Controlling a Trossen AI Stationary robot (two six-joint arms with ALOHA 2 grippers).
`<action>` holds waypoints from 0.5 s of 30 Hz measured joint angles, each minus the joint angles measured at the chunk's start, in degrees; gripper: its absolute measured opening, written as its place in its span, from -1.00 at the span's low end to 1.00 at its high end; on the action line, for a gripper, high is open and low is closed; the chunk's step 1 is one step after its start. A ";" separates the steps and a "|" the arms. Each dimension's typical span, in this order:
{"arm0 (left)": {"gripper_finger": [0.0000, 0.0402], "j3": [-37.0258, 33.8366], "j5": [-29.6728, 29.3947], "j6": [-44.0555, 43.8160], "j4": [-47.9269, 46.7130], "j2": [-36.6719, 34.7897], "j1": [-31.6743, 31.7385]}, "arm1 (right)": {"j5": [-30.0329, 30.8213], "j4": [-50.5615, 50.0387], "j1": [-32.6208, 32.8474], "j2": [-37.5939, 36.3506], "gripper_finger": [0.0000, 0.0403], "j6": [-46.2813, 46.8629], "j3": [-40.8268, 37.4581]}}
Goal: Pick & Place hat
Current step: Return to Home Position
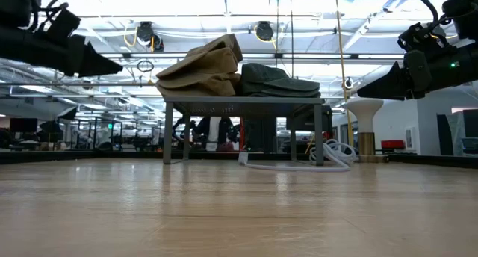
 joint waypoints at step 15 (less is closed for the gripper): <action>0.18 -4.67 -2.57 0.06 6.00 -0.39 -0.02 | -0.01 0.01 0.00 -0.01 -0.35 0.00 -0.01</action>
